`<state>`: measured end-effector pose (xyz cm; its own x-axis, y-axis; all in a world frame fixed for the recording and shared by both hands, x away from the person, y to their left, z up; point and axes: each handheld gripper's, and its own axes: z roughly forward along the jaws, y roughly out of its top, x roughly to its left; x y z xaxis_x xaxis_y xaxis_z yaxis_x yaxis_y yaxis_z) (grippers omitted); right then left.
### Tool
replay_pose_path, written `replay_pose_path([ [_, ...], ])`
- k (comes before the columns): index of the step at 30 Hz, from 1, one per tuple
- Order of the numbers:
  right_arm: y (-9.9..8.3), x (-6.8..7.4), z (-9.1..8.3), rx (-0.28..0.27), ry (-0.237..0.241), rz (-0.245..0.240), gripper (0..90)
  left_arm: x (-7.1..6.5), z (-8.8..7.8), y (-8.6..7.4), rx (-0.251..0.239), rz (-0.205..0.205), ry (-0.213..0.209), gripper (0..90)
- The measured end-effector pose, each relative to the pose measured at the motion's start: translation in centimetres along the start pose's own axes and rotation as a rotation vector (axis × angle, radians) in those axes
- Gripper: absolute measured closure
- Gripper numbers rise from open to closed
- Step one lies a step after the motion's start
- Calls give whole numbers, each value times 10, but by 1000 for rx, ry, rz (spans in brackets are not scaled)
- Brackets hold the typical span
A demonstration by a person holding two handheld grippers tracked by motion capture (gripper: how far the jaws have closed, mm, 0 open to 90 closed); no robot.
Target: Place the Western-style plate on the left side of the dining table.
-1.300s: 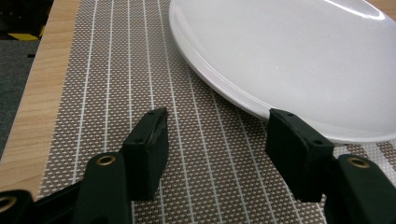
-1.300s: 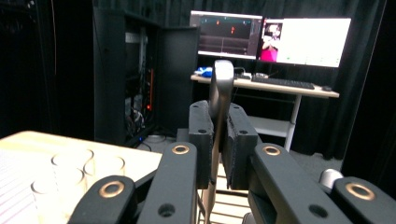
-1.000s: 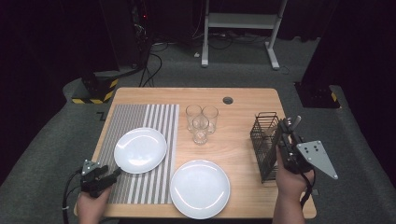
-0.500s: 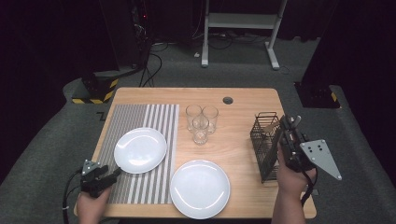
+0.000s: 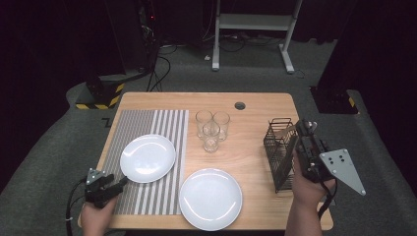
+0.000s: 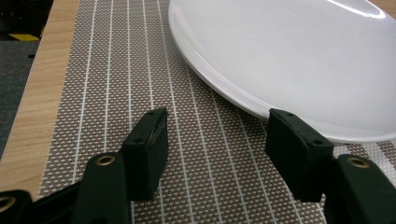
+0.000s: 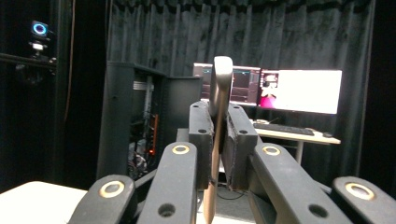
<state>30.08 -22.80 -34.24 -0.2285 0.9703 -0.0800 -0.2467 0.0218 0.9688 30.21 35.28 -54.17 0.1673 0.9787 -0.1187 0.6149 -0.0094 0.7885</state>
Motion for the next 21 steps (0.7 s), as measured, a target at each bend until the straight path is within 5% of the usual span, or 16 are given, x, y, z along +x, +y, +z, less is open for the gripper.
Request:
replay_pose_path([
  [21, -26, 25, 12, 100, 136, 39, 833, 0, 0, 0, -3, -9, 0, 402],
])
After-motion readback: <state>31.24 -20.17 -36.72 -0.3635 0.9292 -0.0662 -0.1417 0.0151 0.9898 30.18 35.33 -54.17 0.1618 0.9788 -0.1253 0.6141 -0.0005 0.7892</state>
